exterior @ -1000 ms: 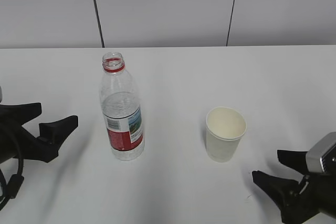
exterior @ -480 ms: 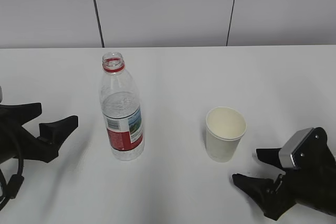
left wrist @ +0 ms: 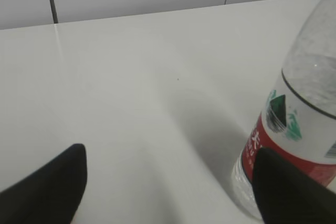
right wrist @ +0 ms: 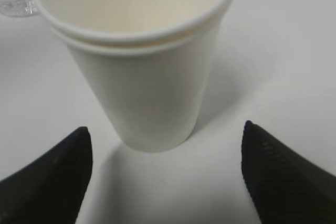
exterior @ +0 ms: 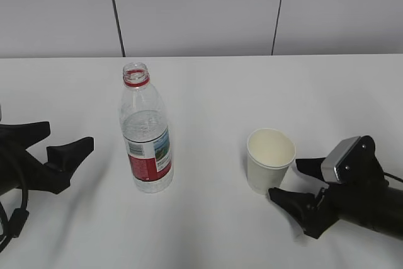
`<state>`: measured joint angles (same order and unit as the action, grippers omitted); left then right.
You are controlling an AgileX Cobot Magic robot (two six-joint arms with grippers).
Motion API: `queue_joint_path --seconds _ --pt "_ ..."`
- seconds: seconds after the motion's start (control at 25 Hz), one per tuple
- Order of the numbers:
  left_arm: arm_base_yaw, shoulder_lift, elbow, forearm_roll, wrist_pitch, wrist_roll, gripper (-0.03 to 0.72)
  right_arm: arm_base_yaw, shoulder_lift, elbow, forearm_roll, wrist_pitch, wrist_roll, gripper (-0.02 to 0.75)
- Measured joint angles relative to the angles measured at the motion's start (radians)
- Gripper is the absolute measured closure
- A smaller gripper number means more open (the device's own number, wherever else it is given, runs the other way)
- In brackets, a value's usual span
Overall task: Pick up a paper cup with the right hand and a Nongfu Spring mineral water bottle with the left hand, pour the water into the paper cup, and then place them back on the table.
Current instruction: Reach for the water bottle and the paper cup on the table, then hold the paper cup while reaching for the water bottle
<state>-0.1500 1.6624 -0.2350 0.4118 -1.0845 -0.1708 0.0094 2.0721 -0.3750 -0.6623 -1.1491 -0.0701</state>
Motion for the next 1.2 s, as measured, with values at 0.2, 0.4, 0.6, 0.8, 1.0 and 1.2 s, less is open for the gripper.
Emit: queue_joint_path --seconds 0.2,0.4,0.6,0.8,1.0,1.2 --pt "0.0 0.0 0.0 0.0 -0.012 0.0 0.115 0.0 0.002 -0.054 -0.062 0.0 0.0 0.077" --pt "0.0 0.0 0.0 0.001 -0.018 0.0 0.115 0.0 0.009 -0.087 -0.075 -0.003 0.0 0.078" --pt "0.0 0.0 0.0 0.001 -0.019 0.0 0.115 0.0 0.072 -0.129 -0.117 -0.003 0.002 0.079" --pt "0.0 0.0 0.0 0.001 -0.035 0.0 0.115 0.017 0.09 -0.169 -0.142 -0.003 0.004 0.079" --pt "0.0 0.0 0.0 0.001 -0.039 0.0 0.115 0.045 0.09 -0.202 -0.129 -0.003 0.006 0.08" --pt "0.0 0.0 0.0 0.001 -0.04 0.0 0.115 0.045 0.09 -0.212 -0.129 -0.003 0.006 0.097"
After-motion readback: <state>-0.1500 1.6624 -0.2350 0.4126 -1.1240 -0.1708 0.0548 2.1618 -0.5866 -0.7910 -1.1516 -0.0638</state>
